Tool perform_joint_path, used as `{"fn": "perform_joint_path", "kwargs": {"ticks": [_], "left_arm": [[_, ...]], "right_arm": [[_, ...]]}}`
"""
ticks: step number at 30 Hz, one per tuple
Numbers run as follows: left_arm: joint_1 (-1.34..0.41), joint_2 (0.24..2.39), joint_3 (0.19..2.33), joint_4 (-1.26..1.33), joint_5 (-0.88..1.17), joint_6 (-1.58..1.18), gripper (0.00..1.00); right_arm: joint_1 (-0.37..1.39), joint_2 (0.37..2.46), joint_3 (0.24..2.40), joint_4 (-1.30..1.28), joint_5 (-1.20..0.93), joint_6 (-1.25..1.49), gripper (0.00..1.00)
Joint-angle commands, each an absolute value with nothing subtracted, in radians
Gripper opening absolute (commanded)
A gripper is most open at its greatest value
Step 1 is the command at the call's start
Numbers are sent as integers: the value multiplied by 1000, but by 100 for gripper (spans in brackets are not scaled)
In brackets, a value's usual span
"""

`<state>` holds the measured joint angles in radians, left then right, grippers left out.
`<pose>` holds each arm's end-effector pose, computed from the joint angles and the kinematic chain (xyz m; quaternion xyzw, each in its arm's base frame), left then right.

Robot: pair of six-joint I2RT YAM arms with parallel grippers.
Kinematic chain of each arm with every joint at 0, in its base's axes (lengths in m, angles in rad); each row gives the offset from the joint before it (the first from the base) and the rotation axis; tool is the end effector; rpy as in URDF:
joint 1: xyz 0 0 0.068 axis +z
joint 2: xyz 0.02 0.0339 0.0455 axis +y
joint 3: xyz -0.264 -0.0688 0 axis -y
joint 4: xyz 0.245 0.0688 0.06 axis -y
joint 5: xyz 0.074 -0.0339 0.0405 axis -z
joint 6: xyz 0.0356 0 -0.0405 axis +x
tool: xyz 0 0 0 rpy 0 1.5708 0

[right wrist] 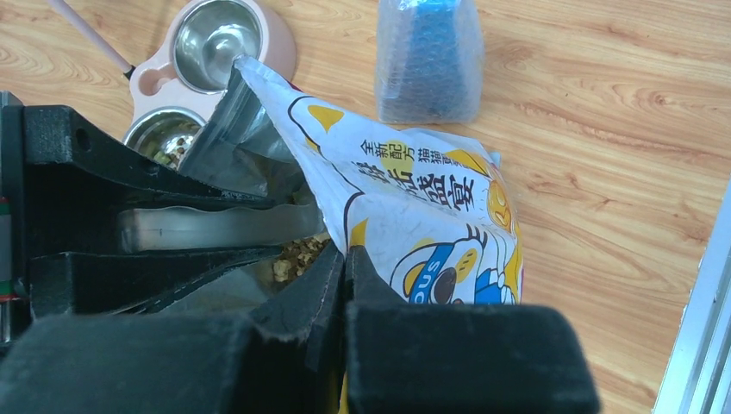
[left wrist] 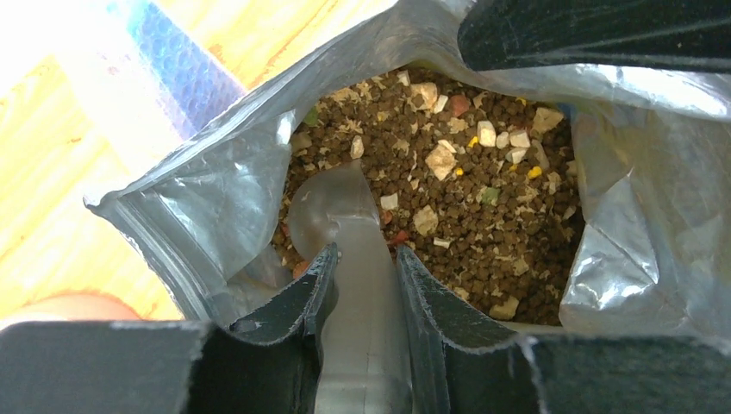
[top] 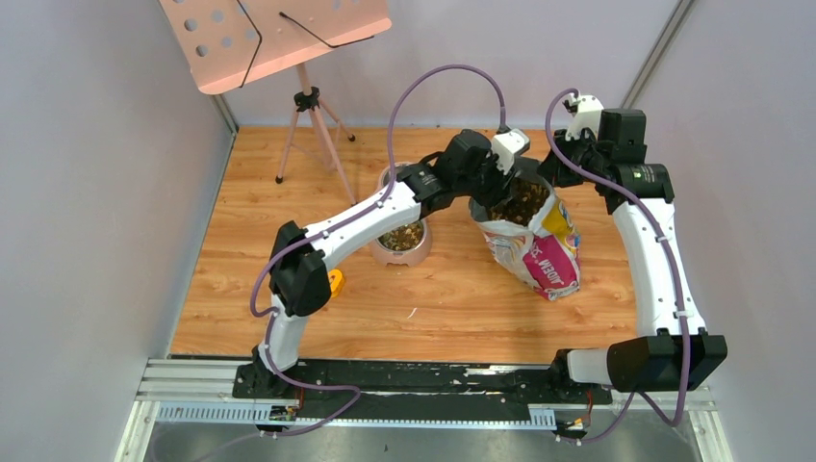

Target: Serve the pet food

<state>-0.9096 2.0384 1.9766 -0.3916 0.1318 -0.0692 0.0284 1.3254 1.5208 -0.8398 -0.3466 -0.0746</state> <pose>0.2944 -0.3860 0.3460 0.3770 0.7583 -0.2979 0.4406 0.2700 0.0198 0.4115 -0.1223 0.8761 0.1441 0.4436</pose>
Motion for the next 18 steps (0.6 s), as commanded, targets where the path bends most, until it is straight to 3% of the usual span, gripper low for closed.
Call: {"fn": "perform_joint_path", "kwargs": {"ticks": [1, 8, 18], "left_arm": [[-918, 2067, 1940, -385, 106, -139, 0], [-914, 2063, 1883, -369, 319, -252, 0], [-828, 2063, 1955, -343, 431, -452, 0]], "right_arm": [[35, 1252, 1532, -757, -408, -44, 0], [35, 1238, 1506, -750, -408, -42, 0], [35, 1234, 1500, -753, -396, -59, 0]]}}
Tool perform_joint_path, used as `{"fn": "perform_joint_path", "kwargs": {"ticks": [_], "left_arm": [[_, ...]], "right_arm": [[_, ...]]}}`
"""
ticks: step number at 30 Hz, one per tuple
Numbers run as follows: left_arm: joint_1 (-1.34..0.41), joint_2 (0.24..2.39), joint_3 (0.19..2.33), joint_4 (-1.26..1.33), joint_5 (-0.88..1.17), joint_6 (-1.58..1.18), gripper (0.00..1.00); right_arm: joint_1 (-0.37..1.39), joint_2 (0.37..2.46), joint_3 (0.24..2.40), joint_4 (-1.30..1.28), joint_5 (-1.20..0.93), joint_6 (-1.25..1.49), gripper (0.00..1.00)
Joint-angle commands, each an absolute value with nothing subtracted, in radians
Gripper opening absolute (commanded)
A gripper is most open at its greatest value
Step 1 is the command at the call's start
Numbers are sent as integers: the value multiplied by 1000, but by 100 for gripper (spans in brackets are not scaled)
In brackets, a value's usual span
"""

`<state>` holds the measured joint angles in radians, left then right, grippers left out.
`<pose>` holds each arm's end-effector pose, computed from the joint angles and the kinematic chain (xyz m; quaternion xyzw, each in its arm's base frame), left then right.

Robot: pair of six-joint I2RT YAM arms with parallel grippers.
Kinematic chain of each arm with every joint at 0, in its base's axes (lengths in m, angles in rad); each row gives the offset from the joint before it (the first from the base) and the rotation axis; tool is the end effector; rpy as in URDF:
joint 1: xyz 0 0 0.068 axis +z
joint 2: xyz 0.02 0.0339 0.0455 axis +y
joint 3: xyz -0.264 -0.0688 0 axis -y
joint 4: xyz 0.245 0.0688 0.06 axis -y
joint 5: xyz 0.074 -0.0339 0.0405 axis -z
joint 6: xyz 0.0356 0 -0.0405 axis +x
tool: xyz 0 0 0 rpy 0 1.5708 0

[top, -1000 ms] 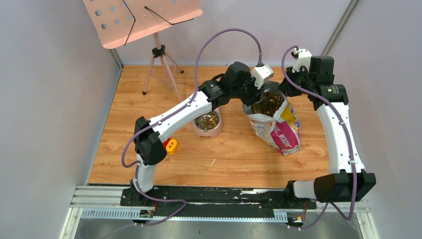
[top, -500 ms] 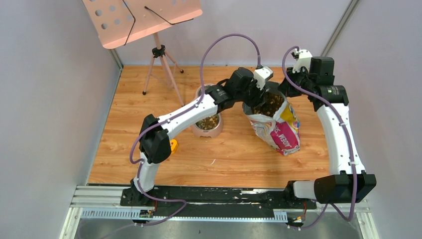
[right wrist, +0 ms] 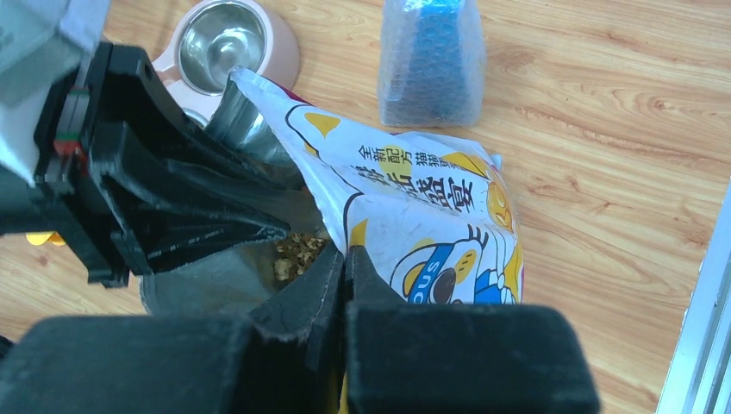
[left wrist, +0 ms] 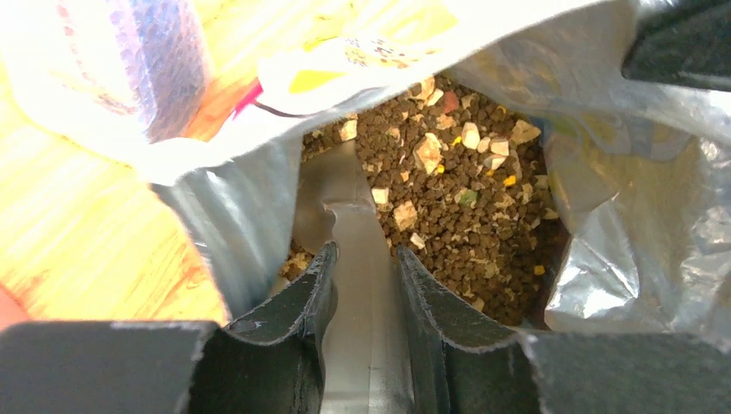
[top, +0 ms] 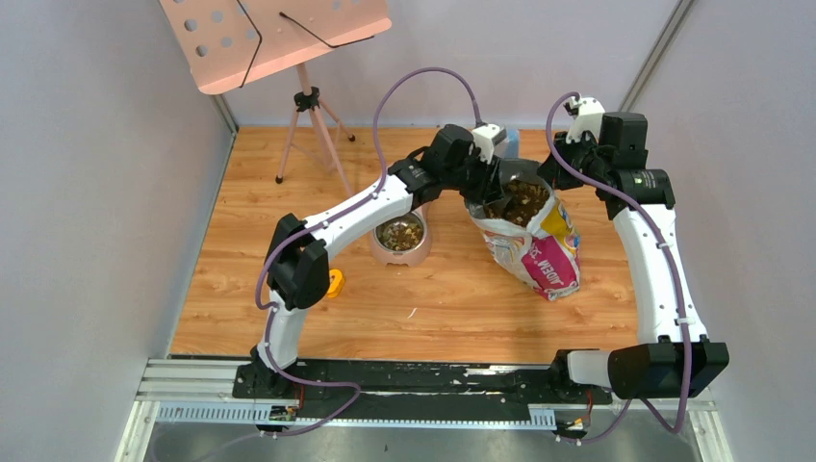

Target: Serve the pet food

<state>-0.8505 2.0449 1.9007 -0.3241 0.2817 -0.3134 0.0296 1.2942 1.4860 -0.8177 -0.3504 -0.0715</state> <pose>0.3146 -0.3734 0.3237 0.2947 0.7937 -0.3849 0.3675 0.2636 0.0200 0.4101 -0.1235 0.8717 0.1458 0.4513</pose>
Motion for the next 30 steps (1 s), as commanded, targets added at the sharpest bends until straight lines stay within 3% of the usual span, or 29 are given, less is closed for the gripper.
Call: {"fn": "perform_joint_path", "kwargs": {"ticks": [1, 12, 26, 30], "left_arm": [[-812, 2067, 1961, -333, 470, -479, 0], [-658, 2128, 1874, 75, 799, -1034, 0], [-578, 2040, 1735, -10, 766, -1403, 0], [-535, 1994, 1700, 67, 784, -1458, 0]], "right_arm": [[35, 1235, 1500, -754, -394, -62, 0], [35, 1290, 1590, -866, -285, -129, 0], [34, 1297, 1624, -936, -204, -192, 0], [34, 1306, 1635, -937, -192, -198, 0]]}}
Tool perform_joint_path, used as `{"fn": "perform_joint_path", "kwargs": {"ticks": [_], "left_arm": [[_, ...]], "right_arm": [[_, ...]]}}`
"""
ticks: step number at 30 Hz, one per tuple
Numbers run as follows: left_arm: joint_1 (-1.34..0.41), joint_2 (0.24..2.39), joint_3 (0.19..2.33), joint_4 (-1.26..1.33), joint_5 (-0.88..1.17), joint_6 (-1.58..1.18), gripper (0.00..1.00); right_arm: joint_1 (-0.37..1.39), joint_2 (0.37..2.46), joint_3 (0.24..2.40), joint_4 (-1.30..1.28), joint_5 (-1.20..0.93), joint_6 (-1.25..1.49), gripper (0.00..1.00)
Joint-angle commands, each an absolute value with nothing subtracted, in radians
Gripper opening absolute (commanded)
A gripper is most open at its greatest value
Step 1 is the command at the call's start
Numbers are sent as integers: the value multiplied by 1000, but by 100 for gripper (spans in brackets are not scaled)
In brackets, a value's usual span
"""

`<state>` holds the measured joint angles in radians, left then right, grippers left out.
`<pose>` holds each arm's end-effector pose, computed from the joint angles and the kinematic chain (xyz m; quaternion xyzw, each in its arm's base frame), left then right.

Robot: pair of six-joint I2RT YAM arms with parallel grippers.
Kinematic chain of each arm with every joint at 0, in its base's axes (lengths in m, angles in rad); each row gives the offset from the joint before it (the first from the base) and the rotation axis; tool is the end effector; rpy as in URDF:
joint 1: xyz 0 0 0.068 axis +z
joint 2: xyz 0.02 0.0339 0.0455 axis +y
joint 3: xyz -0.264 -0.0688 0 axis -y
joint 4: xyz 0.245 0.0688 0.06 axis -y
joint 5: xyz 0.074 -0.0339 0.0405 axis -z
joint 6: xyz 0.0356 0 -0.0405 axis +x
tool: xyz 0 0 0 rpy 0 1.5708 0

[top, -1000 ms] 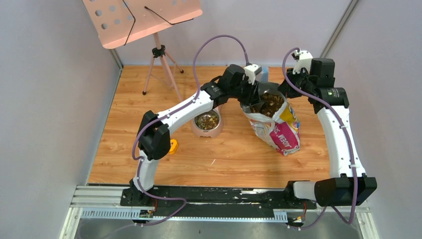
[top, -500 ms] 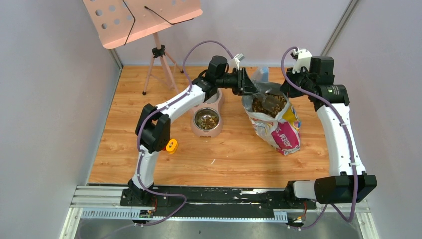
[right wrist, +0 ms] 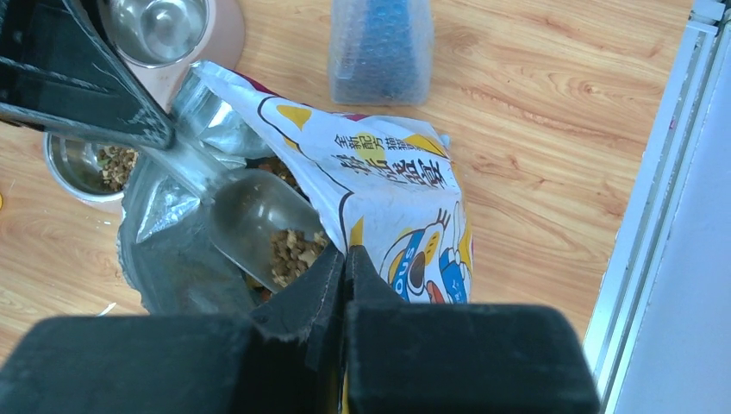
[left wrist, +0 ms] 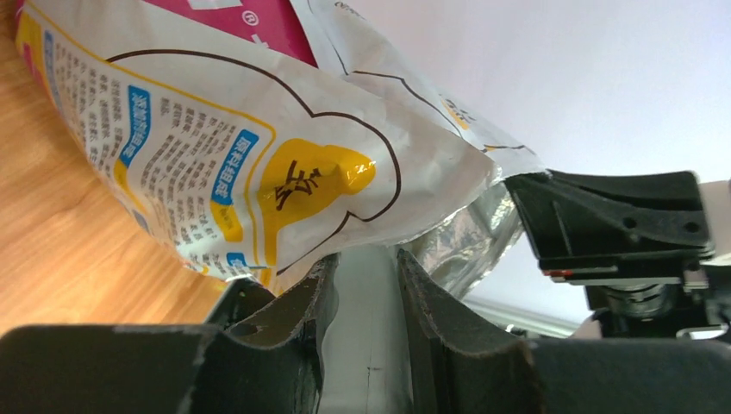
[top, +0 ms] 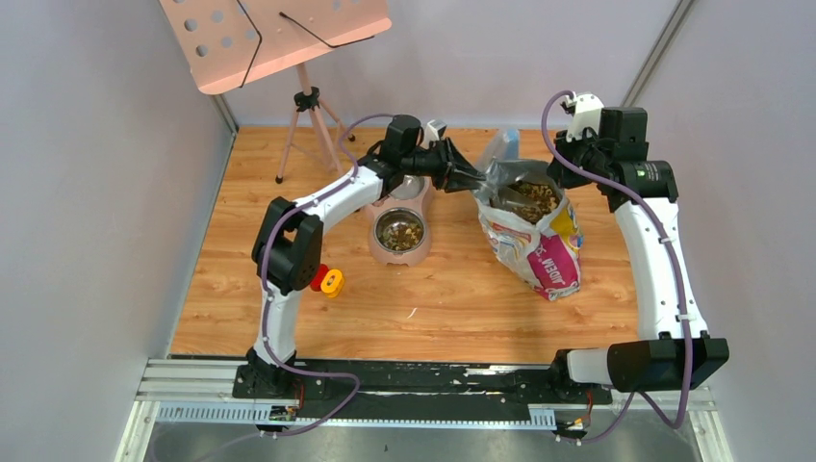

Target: Serve the pet food

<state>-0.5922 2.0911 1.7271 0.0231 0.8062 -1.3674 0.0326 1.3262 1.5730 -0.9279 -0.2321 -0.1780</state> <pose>0.3960 -0.2974 0.2784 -0.0745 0.7811 -0.6192 0.0296 0.2630 0.0168 0.4193 -0.1438 0.8864 0.0732 0.4339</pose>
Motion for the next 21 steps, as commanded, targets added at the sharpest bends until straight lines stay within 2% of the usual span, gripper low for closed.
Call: {"fn": "perform_joint_path", "kwargs": {"ticks": [1, 8, 14, 21], "left_arm": [[-526, 1986, 1697, 80, 788, -1474, 0], [-455, 1906, 1610, 191, 781, -1578, 0], [-526, 2032, 1720, 248, 757, -1614, 0], [-523, 2049, 1710, 345, 756, -1646, 0]], "right_arm": [[34, 1309, 1636, -936, -187, -201, 0], [34, 1326, 1645, -938, -157, -231, 0], [34, 1331, 1642, -939, -118, -261, 0], [35, 1340, 1649, -939, -106, -271, 0]]}}
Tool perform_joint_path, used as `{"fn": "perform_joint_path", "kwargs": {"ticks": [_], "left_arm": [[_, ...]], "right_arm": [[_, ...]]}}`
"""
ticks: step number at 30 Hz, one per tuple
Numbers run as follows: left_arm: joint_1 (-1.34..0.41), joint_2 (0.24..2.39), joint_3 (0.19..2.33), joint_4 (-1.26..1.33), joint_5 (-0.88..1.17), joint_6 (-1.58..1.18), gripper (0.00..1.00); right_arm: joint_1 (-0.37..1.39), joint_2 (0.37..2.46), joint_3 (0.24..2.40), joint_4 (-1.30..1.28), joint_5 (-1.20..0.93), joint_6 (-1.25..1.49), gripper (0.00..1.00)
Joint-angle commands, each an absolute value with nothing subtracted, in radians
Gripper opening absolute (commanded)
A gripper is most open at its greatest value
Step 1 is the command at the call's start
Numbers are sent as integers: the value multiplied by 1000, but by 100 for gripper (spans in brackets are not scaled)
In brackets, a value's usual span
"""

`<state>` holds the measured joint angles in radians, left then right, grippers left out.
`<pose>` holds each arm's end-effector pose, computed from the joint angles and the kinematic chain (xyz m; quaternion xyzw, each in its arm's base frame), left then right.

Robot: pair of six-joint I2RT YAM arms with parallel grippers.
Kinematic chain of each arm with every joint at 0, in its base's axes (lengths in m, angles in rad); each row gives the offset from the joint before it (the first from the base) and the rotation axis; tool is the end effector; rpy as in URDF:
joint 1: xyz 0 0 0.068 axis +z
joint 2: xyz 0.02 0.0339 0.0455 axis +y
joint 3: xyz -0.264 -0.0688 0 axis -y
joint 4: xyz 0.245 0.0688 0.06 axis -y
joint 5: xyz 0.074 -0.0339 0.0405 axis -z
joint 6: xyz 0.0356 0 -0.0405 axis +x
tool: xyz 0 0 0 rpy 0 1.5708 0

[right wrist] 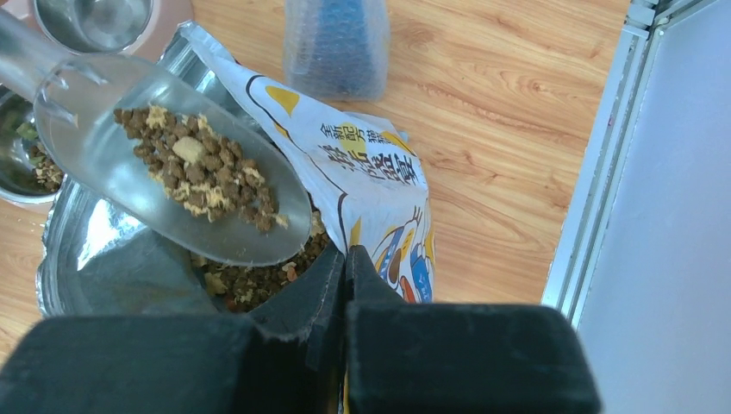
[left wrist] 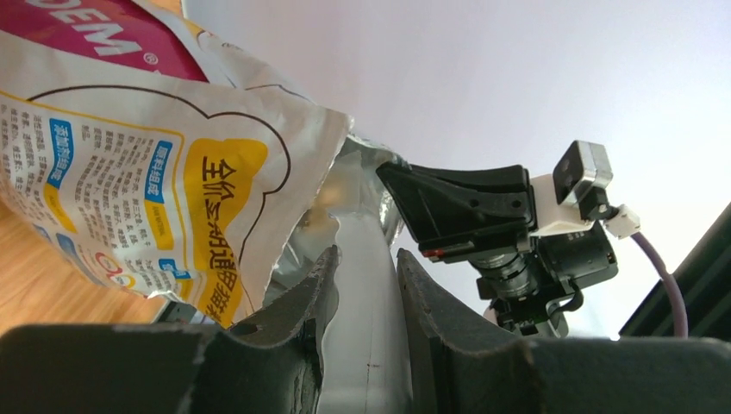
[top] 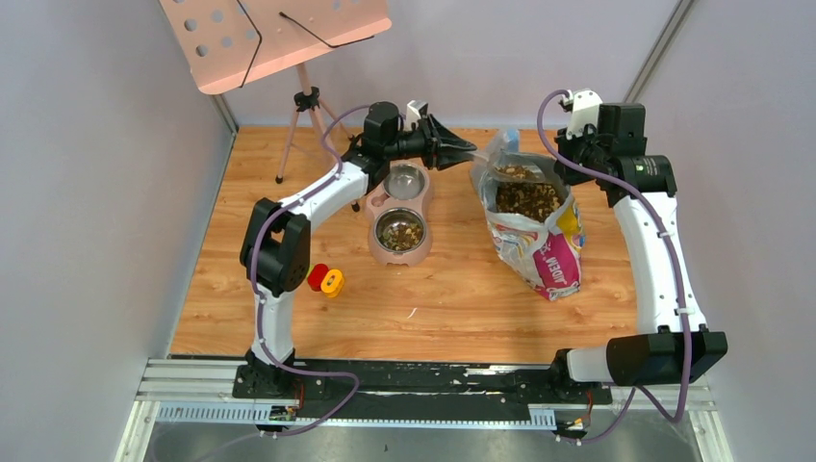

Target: Serve the pet food

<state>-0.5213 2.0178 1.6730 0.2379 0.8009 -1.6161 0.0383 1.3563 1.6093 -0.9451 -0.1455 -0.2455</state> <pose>0.4063 -0.2628 0.3147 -0.1341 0.7205 -0.6790 0.0420 0.2697 0.0155 0.4212 -0.1583 0.8892 0.0216 0.4288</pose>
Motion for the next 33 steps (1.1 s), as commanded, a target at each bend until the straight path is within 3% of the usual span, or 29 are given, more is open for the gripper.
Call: {"fn": "perform_joint_path", "kwargs": {"ticks": [1, 15, 33], "left_arm": [[-532, 2066, 1766, 342, 767, -1633, 0], [-438, 1939, 1668, 327, 796, -1562, 0], [-234, 1637, 1201, 513, 715, -1549, 0]], "right_arm": [[34, 1340, 1641, -936, -107, -271, 0], [34, 1381, 1721, -936, -150, -241, 0], [34, 1408, 1741, -930, -182, -238, 0]]}}
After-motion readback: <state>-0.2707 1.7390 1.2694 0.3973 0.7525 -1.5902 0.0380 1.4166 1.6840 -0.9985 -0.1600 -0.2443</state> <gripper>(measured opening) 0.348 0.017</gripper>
